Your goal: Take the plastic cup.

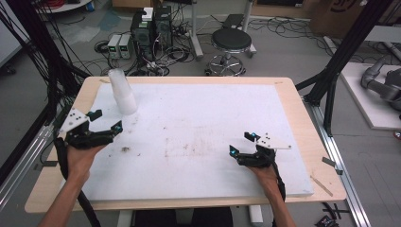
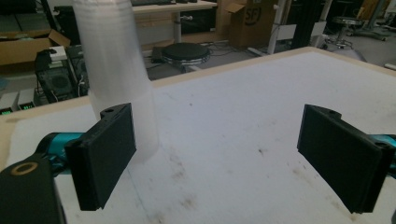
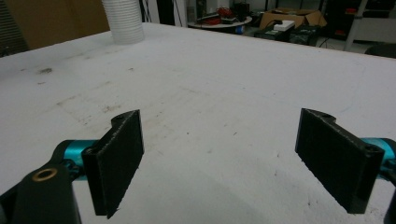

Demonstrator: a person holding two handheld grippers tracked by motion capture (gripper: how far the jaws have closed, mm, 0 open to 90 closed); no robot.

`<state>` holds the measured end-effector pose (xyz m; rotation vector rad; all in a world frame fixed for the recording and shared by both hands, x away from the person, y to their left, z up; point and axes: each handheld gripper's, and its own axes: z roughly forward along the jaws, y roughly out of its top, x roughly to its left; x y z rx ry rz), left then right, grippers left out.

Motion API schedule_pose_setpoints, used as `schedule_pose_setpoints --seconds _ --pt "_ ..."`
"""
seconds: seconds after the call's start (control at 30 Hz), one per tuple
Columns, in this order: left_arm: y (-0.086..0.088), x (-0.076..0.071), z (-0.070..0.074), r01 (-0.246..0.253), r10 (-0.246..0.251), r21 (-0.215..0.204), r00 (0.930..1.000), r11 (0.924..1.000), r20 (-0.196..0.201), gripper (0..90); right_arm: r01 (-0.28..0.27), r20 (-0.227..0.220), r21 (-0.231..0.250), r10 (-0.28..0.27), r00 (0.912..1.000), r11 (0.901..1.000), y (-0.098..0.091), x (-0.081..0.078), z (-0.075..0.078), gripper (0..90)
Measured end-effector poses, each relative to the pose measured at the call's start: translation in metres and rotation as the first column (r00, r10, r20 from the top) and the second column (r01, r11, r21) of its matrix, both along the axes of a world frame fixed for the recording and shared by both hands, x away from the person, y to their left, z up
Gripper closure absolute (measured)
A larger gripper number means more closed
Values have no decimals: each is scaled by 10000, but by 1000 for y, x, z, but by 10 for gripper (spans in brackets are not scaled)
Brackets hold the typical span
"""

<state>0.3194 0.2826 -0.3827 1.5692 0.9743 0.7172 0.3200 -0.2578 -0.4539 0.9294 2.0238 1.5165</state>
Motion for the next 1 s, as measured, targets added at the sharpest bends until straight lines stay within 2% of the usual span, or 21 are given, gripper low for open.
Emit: schedule_pose_setpoints --seconds 0.03,0.07,0.37,0.5,0.6,0.63,0.67,0.7,0.8,1.0 --pt "3 7 10 -75 75 3 10000 10000 17 114 0 -4 4 0 10000 10000 0 0 0 152" --pt "3 7 10 -75 75 3 10000 10000 17 114 2 -2 9 -2 10000 10000 0 0 0 152" --pt "16 40 36 -365 365 -12 9991 9993 -204 112 40 14 105 -40 10000 9999 -1 0 0 152" --pt "17 56 47 -451 458 227 9984 9987 -340 112 60 28 75 -61 10000 10000 -1 0 0 152" --pt "20 73 56 -490 496 145 9977 9987 -468 112 54 -2 115 -54 10000 9999 -1 0 0 152" --pt "20 73 56 -490 496 145 9977 9987 -468 112 61 -49 129 -60 10000 9999 -1 0 0 152" --pt "21 82 60 -545 555 173 9964 9984 -635 112 80 -73 169 -79 9999 9998 -1 0 0 152" --pt "21 82 60 -545 555 173 9964 9984 -635 112 83 -41 169 -83 10000 9998 -2 0 0 152" --pt "21 98 67 -590 609 259 9950 9979 -797 112 94 -59 190 -93 9999 9998 -2 0 0 152" --pt "20 115 72 -706 734 285 9912 9971 -1099 112 89 -39 196 -89 10000 9998 -2 1 0 152"
